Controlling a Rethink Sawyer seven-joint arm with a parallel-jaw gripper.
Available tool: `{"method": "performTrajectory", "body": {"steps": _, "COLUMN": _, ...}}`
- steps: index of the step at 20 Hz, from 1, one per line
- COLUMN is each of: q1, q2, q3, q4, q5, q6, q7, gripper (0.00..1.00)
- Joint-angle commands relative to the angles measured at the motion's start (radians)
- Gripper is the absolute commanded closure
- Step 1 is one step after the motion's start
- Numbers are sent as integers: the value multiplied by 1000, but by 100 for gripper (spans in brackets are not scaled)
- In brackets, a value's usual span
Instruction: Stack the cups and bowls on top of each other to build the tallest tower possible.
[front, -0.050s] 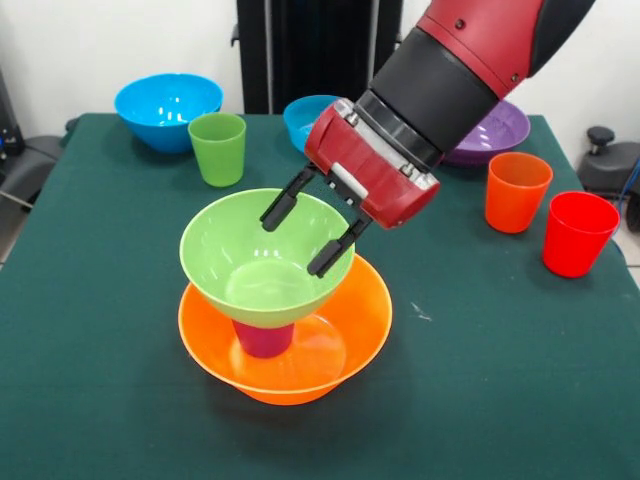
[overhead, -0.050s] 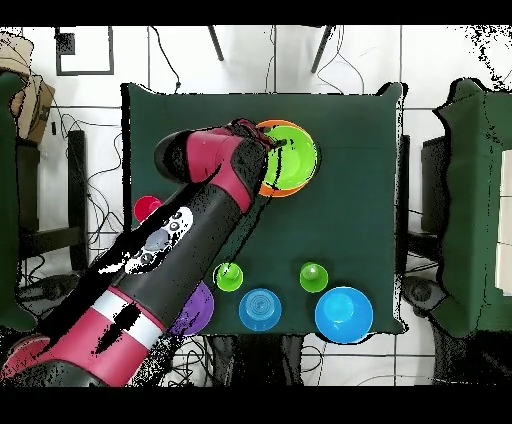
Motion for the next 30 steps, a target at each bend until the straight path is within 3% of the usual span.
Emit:
{"method": "performTrajectory", "body": {"steps": 1, "q1": 0, "q2": -101, "q3": 235, "q4": 125, "q5": -7, "q6": -109, "q7": 108, "gripper": 0}}
{"method": "performTrajectory", "body": {"steps": 4, "q1": -18, "q2": -164, "q3": 304, "q4": 197, "q5": -22, "q6": -164, "q7": 76, "gripper": 0}}
{"method": "performTrajectory", "body": {"steps": 17, "q1": -37, "q2": -341, "q3": 463, "q4": 429, "q5": -58, "q6": -269, "q7": 65, "gripper": 0}}
{"method": "performTrajectory", "body": {"steps": 20, "q1": -77, "q2": -395, "q3": 542, "q4": 487, "q5": -84, "q6": -320, "q7": 39, "gripper": 0}}
{"method": "performTrajectory", "body": {"steps": 30, "q1": -99, "q2": -454, "q3": 548, "q4": 515, "q5": -130, "q6": -307, "q7": -1, "gripper": 0}}
